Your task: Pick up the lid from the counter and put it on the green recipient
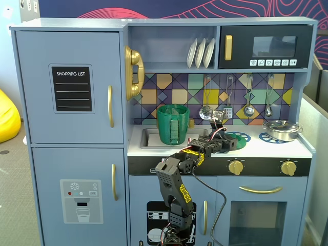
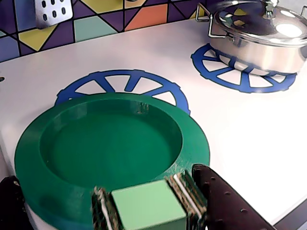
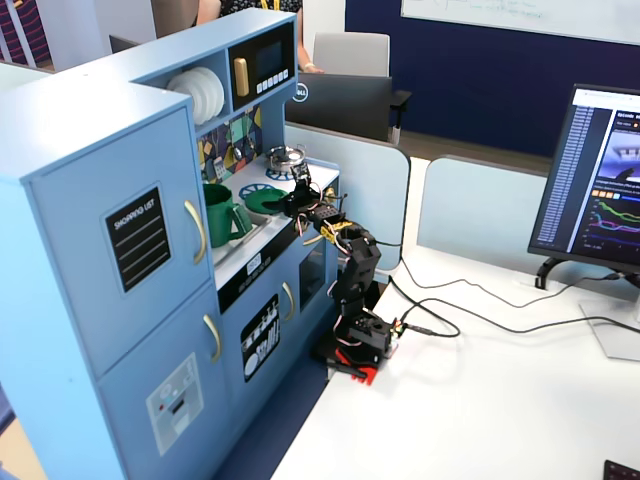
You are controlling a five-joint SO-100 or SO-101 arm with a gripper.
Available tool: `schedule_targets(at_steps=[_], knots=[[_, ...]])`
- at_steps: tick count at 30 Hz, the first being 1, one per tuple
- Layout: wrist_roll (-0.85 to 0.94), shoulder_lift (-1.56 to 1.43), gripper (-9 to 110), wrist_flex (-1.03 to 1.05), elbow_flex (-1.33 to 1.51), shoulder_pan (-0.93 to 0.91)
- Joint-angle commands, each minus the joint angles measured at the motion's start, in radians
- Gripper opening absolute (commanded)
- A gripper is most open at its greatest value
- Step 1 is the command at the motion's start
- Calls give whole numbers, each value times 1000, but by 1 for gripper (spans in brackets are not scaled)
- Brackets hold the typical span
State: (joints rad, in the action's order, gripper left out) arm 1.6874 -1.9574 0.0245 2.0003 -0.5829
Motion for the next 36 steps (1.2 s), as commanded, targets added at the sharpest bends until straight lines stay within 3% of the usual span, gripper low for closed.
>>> schedule_targets(at_steps=[1,3,4,14,36], knots=[[11,-2,29,-29,-87,-6],[17,-6,4,-20,-75,-5],[14,-9,0,-17,-69,-3],[-38,-43,0,-20,-98,9],[-44,-129,0,453,-652,241]])
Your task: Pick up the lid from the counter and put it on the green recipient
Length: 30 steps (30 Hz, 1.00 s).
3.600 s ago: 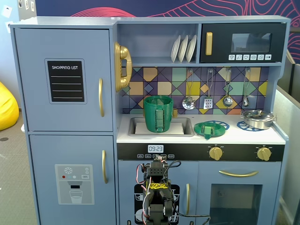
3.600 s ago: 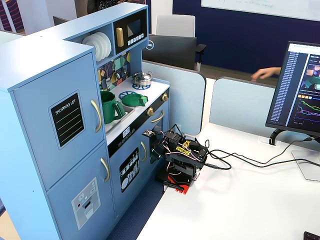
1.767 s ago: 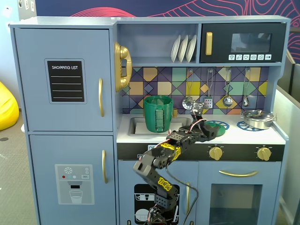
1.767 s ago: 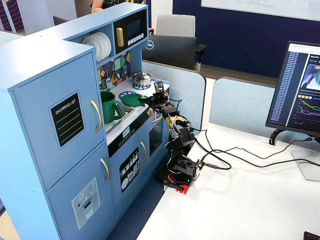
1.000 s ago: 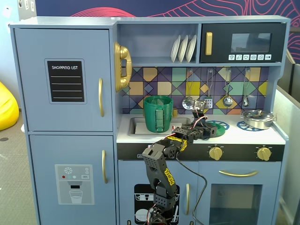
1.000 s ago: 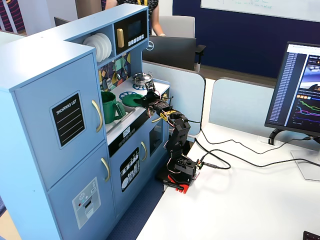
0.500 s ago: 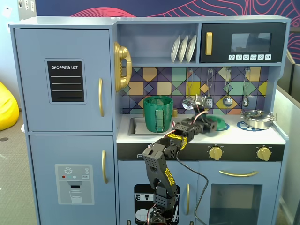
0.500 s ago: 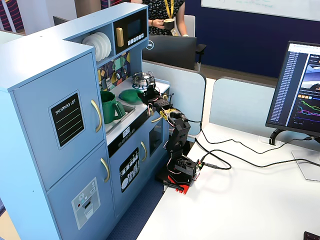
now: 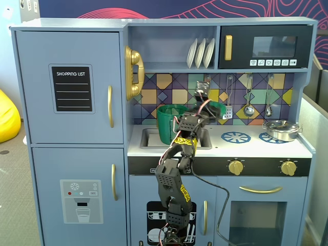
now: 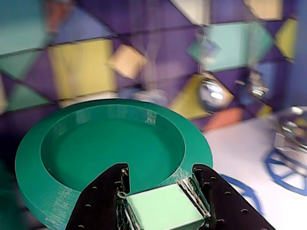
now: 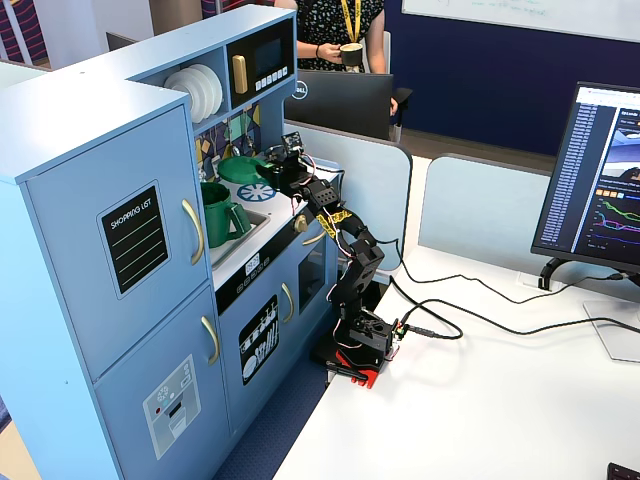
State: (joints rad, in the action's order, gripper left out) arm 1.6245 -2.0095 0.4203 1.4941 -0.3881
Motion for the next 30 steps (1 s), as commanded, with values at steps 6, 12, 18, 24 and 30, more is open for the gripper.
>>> schedule_targets(at_steps=[6,12,18,24,30], knots=[[54,-72,0,193,-262,133],[72,-71,0,241,-301,221],[89,-51,0,242,-304,281],[103,-18,0,229,-310,318],[104,31,0,210,-327,322]])
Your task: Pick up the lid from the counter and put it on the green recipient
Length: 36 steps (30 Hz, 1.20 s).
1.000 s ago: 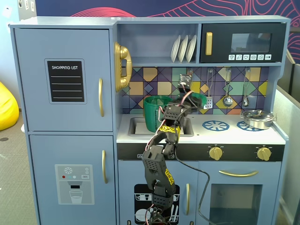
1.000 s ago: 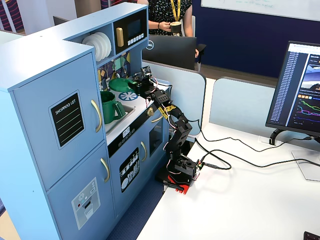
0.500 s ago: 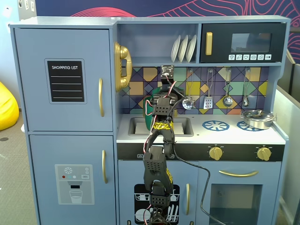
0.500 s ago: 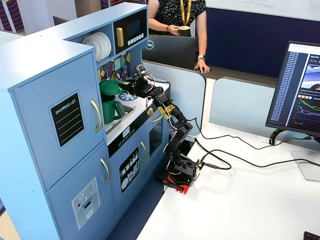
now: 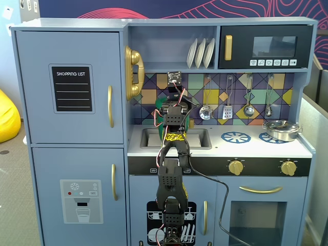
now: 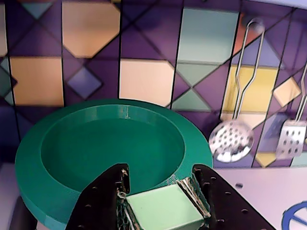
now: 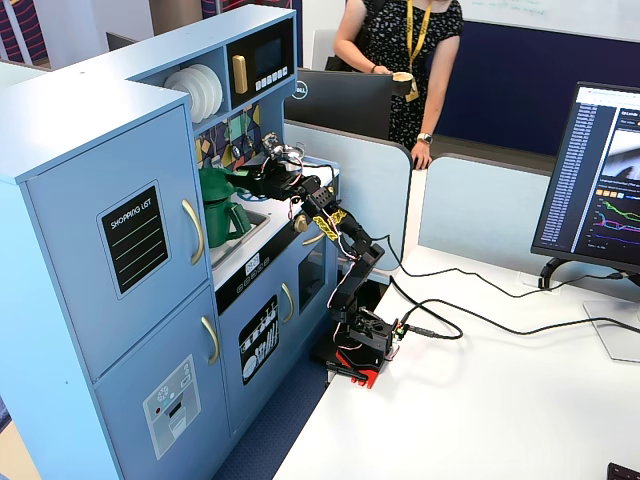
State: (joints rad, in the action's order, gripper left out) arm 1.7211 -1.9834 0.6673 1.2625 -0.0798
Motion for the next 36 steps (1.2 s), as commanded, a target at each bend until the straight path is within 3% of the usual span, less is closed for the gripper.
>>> schedule_targets(at_steps=[1,36], knots=[[6,12,0,-38,-98,14],[26,58,0,-17,-58,25]])
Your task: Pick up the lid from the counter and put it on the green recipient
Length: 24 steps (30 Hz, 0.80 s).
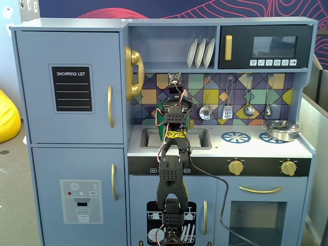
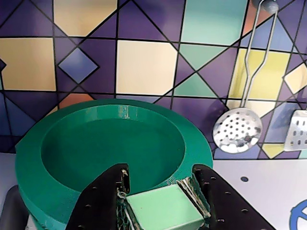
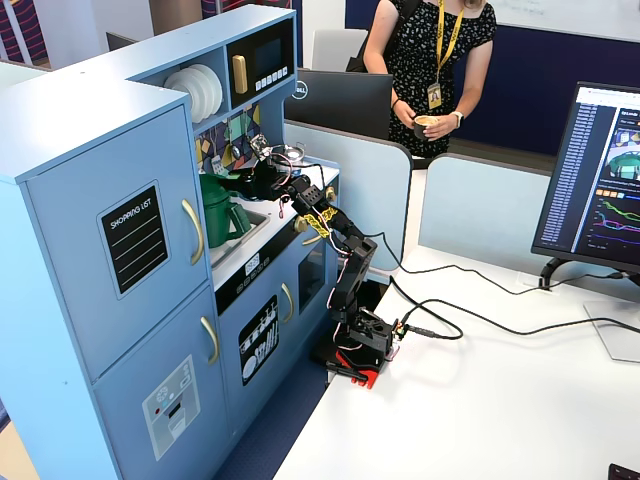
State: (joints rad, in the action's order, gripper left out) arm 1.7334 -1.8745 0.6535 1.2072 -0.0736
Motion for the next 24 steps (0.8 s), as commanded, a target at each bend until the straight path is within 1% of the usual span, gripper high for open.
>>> schedule_targets(at_steps=[1,13,14,17,19,21,24], knots=[[14,-52,0,-3,0,20],[28,-54,1,0,37,-5],[18,-54,4,0,37,-8],[-18,-63,22,-3,35,-14],[-44,-67,31,-15,32,-12],[-52,-66,36,-15,8,-12],[-41,-60,38,-11,-51,-18]])
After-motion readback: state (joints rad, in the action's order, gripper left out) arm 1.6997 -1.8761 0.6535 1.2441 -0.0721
